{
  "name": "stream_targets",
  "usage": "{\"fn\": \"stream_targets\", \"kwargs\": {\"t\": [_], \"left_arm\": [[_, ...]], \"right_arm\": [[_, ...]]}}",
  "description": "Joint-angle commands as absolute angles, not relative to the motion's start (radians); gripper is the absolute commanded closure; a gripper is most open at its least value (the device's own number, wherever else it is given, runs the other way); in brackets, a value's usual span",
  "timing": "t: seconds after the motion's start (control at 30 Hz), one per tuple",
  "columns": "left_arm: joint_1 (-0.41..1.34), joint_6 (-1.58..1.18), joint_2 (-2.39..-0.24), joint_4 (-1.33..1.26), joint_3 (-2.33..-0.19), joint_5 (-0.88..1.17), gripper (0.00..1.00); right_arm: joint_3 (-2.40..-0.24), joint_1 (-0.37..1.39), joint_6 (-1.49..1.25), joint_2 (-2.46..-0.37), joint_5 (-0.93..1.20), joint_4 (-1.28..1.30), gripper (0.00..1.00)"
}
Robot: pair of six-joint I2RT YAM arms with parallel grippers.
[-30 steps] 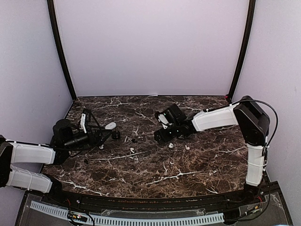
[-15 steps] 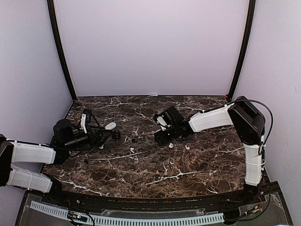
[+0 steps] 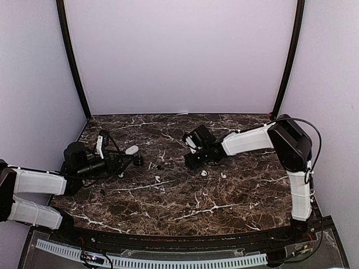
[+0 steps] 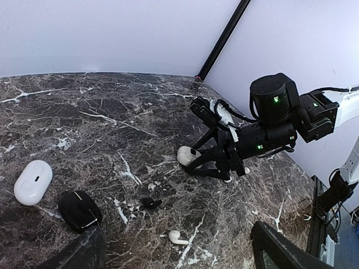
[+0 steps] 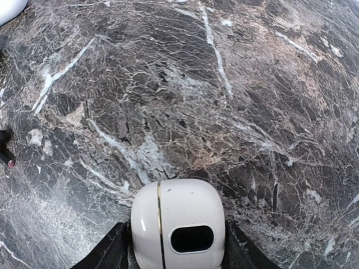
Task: Insert the wireless bluetooth earbuds into the charging case
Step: Pick up the charging case from the center of the board.
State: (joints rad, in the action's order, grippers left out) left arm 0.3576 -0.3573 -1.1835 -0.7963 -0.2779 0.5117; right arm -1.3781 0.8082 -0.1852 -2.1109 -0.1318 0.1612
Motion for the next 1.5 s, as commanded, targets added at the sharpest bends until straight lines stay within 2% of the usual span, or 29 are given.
{"fn": "stream_targets", "kwargs": {"t": [0.0,0.3,0.77,1.07,1.13,1.2,1.33,1.4,1.47], "left_arm": [[0.363,-0.337,-1.157,-0.815,-0.272,0.504,0.07],[0.362,-0.334,-1.155,-0.813,-0.274,0.502,0.08],[0.362,-0.336,-1.145,-0.793,-0.28,0.5,0.08],[0.364,-0.341,-1.144,-0.788,-0.281,0.491,0.08],[0.366,-0.341,-1.144,-0.785,-0.283,0.488,0.08],[0.366,-0.34,-1.142,-0.779,-0.284,0.485,0.08],[0.366,-0.34,-1.138,-0.778,-0.285,0.483,0.09],[0.366,-0.341,-1.137,-0.779,-0.282,0.484,0.09],[0.366,-0.341,-1.136,-0.779,-0.282,0.485,0.09]], "right_arm": [[-1.394,0.81,-0.196,-2.12,-0.155,0.162,0.48],[-1.347,0.817,-0.182,-2.062,-0.12,0.149,0.65],[-1.1,0.959,-0.341,-1.86,-0.103,0.12,0.65],[-1.028,1.101,-0.545,-1.797,-0.234,0.154,0.64],[-1.008,1.115,-0.574,-1.781,-0.246,0.145,0.62],[-0.988,1.123,-0.588,-1.765,-0.241,0.124,0.55],[-0.978,1.124,-0.591,-1.733,-0.218,0.12,0.25],[-0.969,1.124,-0.584,-1.708,-0.2,0.115,0.2],[-0.959,1.123,-0.579,-1.672,-0.191,0.111,0.2]]}}
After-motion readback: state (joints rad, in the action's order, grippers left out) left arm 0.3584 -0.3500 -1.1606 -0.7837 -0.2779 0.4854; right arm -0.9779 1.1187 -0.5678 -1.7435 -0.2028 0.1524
